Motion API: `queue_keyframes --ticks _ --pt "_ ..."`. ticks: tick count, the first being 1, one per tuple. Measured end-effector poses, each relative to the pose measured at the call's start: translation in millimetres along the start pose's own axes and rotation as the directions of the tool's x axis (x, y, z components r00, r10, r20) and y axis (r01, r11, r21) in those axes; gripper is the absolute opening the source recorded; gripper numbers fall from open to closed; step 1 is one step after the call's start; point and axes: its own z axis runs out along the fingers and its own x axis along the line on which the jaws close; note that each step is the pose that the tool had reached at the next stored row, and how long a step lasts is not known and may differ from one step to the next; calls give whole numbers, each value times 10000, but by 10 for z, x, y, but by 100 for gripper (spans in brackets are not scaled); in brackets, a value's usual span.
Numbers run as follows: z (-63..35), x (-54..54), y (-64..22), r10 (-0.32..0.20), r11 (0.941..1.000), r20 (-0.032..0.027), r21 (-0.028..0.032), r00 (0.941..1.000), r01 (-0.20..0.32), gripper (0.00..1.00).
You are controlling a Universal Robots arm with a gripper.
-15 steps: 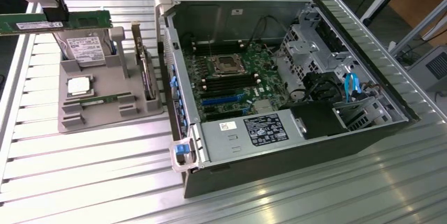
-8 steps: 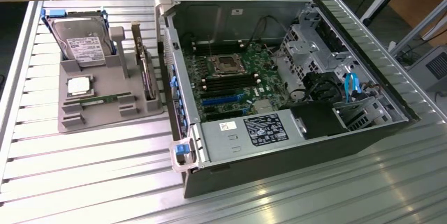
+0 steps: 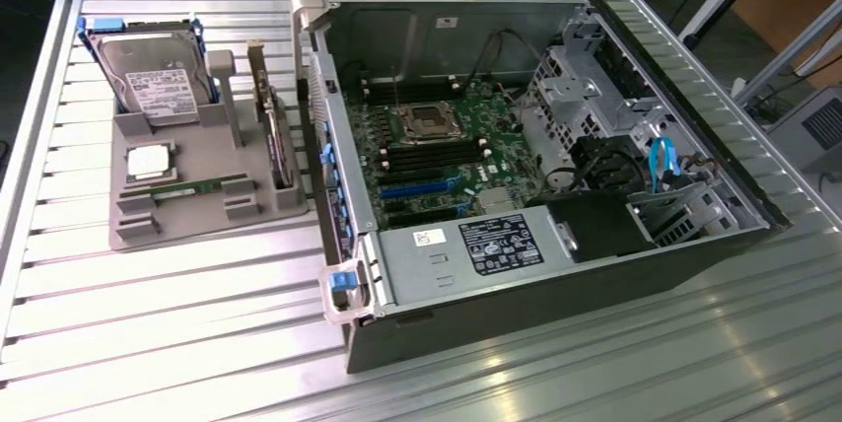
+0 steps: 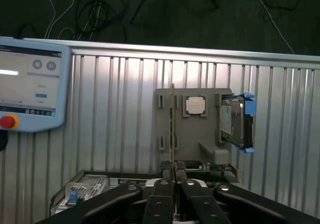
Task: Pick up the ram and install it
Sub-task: 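Pick up the ram and move it above insertion slot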
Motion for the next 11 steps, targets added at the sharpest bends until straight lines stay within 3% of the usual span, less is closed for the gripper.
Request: queue_keyframes --ticks 4,9,11 --pt "-304 -7 13 0 10000 0 0 10000 0 12" --pt "-536 -12 23 0 10000 0 0 10000 0 12" --pt "-583 -14 24 0 10000 1 0 10000 0 12"
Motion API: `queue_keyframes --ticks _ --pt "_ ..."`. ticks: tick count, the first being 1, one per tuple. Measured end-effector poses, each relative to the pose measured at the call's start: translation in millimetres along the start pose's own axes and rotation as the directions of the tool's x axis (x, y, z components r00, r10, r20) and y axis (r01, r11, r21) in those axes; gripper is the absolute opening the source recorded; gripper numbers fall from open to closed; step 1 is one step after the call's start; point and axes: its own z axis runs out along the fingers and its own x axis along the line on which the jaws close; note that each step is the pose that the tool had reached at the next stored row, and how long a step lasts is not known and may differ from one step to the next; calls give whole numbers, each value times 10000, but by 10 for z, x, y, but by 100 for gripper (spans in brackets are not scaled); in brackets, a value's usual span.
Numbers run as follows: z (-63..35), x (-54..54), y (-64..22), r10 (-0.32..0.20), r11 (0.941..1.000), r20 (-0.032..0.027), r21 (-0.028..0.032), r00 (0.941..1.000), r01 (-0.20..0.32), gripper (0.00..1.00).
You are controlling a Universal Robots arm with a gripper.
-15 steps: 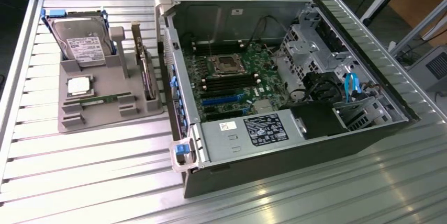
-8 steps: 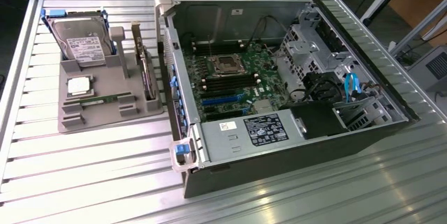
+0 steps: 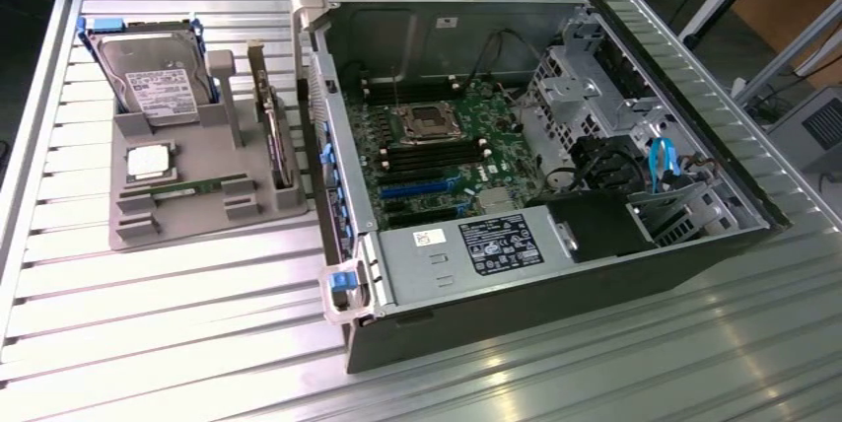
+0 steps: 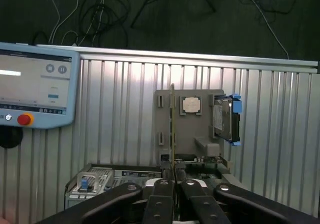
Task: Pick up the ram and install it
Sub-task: 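Pick up the ram and move it above insertion slot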
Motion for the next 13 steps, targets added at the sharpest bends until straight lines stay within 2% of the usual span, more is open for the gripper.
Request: queue_keyframes --ticks 2,5,10,13 --pt "-137 -3 6 0 10000 -1 0 10000 0 12" --pt "-235 -5 10 0 10000 1 1 10000 0 12" --pt "-536 -13 23 0 10000 0 0 10000 0 12" --pt "-643 -15 27 0 10000 0 0 10000 0 12"
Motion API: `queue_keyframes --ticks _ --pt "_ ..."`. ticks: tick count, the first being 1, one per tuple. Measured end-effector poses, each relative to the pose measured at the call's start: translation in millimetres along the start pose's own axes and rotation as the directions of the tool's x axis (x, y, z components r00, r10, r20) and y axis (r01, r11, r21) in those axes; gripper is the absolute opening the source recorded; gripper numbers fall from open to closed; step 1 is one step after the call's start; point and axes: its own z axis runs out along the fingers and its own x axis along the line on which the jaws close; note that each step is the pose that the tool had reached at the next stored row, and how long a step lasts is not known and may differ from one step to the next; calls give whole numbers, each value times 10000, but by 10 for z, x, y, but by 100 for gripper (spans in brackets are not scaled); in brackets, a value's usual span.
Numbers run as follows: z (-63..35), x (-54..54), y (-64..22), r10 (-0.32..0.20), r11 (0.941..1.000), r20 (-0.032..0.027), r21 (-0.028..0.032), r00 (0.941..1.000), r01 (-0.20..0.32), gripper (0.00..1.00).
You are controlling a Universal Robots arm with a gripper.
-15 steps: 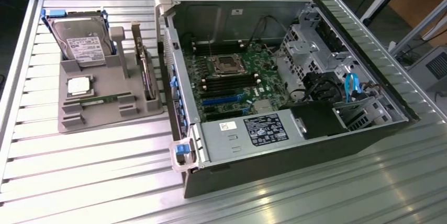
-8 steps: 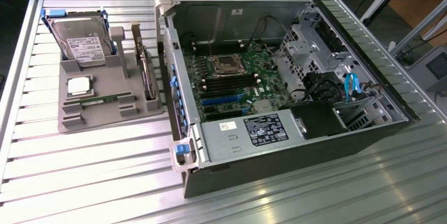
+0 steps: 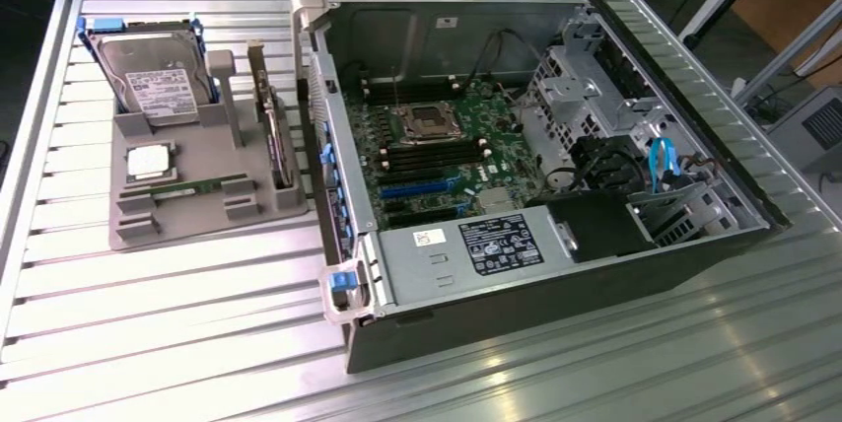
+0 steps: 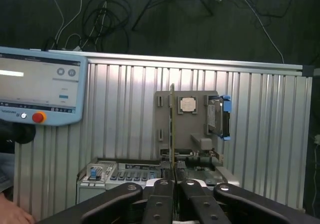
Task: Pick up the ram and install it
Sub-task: 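Pick up the ram and move it above insertion slot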
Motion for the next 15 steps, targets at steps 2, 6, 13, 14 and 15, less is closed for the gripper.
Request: queue_keyframes --ticks 2,6,13,14,15 --pt "-90 -2 4 0 10000 0 1 10000 0 12" --pt "-101 0 0 2 10000 3 -39 10000 -2 12" --pt "194 59 -415 8 9996 15 -273 10000 -7 12" --pt "226 68 -534 7 9995 17 -324 10000 -6 12" --pt "269 79 -692 10 9992 22 -390 10000 -9 12"
